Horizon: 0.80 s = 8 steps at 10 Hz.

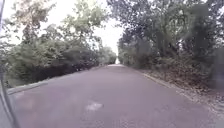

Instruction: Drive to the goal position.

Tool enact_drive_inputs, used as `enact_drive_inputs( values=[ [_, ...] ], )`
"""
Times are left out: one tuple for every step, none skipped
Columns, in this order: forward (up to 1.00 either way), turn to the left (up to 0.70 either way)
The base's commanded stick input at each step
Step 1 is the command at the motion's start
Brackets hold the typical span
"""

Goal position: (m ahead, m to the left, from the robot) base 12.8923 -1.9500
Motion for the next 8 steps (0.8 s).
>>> enact_drive_inputs(
  values=[
    [0.70,0.00],
    [0.70,0.00],
    [0.70,0.00],
    [0.70,0.00],
    [0.70,0.00],
    [0.70,0.00],
    [0.70,0.00],
    [0.70,0.00]
  ],
)
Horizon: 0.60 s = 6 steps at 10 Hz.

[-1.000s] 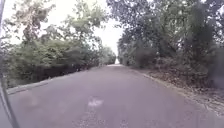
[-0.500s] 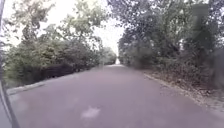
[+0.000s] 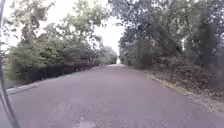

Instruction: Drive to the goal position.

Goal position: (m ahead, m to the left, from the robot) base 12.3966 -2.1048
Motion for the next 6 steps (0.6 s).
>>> enact_drive_inputs(
  values=[
    [0.70,0.00],
    [0.70,0.00],
    [0.70,0.00],
    [0.70,0.00],
    [0.70,0.00],
    [0.70,0.00]
  ],
)
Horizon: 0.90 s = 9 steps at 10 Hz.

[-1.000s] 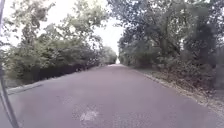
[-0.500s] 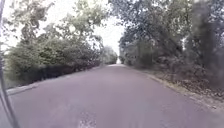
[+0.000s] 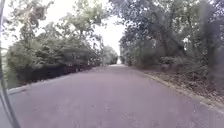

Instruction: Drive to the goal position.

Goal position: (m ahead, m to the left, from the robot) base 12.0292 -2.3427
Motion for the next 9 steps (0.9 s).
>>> enact_drive_inputs(
  values=[
    [0.70,0.00],
    [0.70,0.00],
    [0.70,0.00],
    [0.70,0.00],
    [0.70,0.00],
    [0.70,0.00],
    [0.70,0.00],
    [0.70,0.00],
    [0.70,0.00]
  ],
)
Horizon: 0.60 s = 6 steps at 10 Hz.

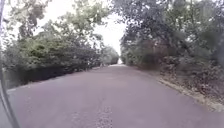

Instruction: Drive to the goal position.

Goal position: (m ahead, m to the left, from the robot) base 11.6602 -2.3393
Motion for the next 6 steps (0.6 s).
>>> enact_drive_inputs(
  values=[
    [0.70,0.00],
    [0.70,0.00],
    [0.70,0.00],
    [0.70,0.00],
    [0.70,0.00],
    [0.70,0.00]
  ],
)
